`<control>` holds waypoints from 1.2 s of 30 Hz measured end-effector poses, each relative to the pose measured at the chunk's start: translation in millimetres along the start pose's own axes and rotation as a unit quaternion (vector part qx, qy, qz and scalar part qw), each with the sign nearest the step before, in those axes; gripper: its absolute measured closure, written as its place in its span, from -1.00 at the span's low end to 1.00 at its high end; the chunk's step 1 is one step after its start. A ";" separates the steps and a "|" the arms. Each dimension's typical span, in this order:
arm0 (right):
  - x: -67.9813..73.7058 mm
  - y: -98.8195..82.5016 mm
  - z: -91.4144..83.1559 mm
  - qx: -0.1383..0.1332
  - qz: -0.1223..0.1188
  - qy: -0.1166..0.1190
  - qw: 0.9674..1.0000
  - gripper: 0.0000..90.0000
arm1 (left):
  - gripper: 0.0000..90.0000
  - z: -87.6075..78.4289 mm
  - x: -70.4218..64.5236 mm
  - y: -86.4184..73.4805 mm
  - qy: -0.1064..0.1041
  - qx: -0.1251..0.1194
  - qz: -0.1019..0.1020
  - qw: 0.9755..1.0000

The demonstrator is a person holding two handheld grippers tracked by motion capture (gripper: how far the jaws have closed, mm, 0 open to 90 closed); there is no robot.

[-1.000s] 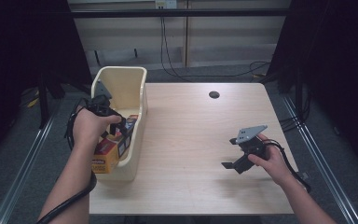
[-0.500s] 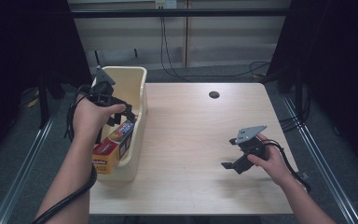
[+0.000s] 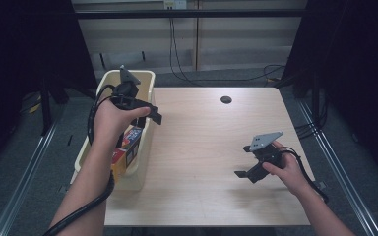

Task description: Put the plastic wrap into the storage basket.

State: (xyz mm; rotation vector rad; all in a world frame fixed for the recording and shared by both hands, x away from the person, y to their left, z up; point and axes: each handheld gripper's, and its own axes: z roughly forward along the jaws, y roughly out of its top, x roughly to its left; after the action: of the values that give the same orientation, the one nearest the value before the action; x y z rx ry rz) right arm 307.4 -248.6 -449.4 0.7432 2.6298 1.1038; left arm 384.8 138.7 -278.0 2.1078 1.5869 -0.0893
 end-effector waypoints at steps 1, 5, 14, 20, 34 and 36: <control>0.2 0.0 -0.2 0.001 0.001 0.001 1.000 -0.96 | -0.66 1.2 -1.4 -0.1 -0.002 0.000 0.005 1.000; -0.1 -0.4 0.3 0.001 -0.001 0.001 1.000 -0.96 | -0.70 6.9 -8.8 -0.3 -0.010 -0.006 0.022 1.000; -0.1 -0.8 -1.2 -0.003 0.005 -0.002 1.000 -0.96 | -0.73 22.7 -21.2 -0.4 -0.020 -0.012 0.044 0.999; -0.2 -1.3 -1.2 -0.003 0.004 -0.002 1.000 -0.96 | -0.73 33.0 -28.0 -1.4 -0.030 -0.012 0.058 0.998; -1.6 -3.7 -1.8 -0.002 0.008 -0.008 1.000 -0.96 | -0.76 57.1 -37.3 -8.4 -0.049 -0.011 0.081 0.995; -1.8 -4.0 -1.6 -0.002 0.009 -0.007 1.000 -0.96 | -0.76 60.1 -38.1 -9.6 -0.053 -0.007 0.084 0.995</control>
State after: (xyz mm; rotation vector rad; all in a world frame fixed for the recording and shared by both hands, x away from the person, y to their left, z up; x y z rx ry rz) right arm 306.9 -252.8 -451.1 0.7717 2.6126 1.1039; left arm 378.1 81.5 -320.9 2.1783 1.3395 -0.1296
